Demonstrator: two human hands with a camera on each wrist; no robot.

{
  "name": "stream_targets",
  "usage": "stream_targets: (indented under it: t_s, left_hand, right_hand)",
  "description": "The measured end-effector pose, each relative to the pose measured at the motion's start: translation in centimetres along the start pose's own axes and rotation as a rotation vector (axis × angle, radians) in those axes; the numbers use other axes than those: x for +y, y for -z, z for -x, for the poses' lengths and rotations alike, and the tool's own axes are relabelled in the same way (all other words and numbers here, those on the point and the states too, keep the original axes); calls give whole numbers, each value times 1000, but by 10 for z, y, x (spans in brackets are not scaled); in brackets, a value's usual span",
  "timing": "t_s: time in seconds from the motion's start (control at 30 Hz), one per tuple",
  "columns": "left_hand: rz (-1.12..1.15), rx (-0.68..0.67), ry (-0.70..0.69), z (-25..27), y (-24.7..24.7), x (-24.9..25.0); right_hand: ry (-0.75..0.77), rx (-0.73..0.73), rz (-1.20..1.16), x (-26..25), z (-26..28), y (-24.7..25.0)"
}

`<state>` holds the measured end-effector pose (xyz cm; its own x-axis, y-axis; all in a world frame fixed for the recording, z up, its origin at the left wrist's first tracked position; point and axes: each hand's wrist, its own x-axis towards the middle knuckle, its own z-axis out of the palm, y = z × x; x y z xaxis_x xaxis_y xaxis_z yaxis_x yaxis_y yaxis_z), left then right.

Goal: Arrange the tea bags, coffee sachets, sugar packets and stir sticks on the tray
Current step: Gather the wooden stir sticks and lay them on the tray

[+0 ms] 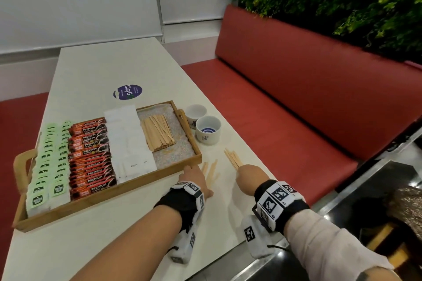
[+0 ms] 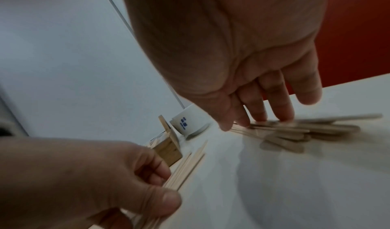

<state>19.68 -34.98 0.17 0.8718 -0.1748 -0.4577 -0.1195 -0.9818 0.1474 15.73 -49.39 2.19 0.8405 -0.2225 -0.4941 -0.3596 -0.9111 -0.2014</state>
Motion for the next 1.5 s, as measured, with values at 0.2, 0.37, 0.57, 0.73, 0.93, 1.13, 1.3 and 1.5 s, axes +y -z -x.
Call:
stream_targets:
  t_s: [0.2,0.37,0.57,0.73,0.93,1.13,1.3,1.5]
  left_hand:
    - [70,28,-30,-10,2,4]
    - [95,17,-9,-14,-1,14]
    - [139,25,-3,-19,-6,18]
    - [147,47,0,-21,-7,22]
    - [76,22,2,-22,-5,24]
    - [-17,-37,-39,-18,2,21]
    - [-152,-19,-103,-14,-2,22]
    - [-148,2,-110,-7,-13,16]
  right_hand:
    - [21,27,-26,-10,12,-7]
    - [107,-2,-174,-18,14,-5]
    - [22,72,-391,-10,7,-5]
    - [13,32,-554,-17,0,-12]
    - [3,23,-587,-20,-6,-13]
    - [-9,53,-599,-14,-8,-9]
    - [-10,64,-632,-12,-7,-9]
    - [13,70,-645,-12,-8,-9]
